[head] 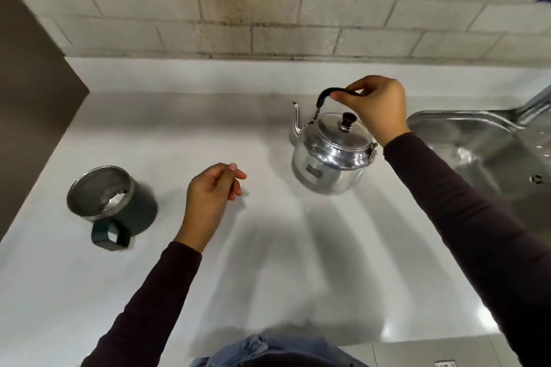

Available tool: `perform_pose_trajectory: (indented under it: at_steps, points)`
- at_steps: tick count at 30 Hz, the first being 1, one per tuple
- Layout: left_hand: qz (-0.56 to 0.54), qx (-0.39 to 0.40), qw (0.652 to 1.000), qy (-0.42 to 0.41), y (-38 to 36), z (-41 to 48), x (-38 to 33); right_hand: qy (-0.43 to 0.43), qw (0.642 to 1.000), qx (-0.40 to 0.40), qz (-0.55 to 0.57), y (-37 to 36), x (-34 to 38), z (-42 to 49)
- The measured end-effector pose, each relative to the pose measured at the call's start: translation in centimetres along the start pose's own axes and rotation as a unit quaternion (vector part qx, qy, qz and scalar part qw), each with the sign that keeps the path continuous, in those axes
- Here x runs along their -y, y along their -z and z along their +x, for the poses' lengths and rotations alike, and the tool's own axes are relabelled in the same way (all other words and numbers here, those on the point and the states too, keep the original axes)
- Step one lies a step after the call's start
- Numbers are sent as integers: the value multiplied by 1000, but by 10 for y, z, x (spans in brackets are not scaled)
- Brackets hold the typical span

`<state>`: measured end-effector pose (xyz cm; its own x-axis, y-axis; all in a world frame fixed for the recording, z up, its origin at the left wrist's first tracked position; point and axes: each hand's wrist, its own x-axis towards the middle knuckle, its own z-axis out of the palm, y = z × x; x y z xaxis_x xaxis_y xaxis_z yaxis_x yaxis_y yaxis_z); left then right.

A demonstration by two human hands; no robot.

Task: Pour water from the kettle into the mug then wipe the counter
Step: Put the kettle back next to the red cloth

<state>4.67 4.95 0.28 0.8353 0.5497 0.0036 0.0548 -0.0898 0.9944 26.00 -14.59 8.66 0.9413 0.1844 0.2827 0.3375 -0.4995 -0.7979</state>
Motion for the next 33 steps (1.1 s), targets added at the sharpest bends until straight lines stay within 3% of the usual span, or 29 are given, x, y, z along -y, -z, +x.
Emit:
perform_pose_trajectory:
  at_steps: [5, 14, 20, 25, 33]
  points:
    - [10, -5, 1000, 17, -37, 6, -2, 7, 1000, -3, -12, -2, -35, 59]
    - [29, -37, 998, 30, -66, 9, -1, 60, 988, 43, -136, -22, -73, 124]
    - [30, -35, 998, 34, -69, 5, 0, 90, 981, 51, -162, -33, -88, 109]
    - [25, -28, 999, 36, -66, 0, -2, 201, 946, 101, -232, -48, -117, 68]
    - [20, -7, 999, 41, -50, -8, -2, 150, 956, 103, -229, -51, -108, 51]
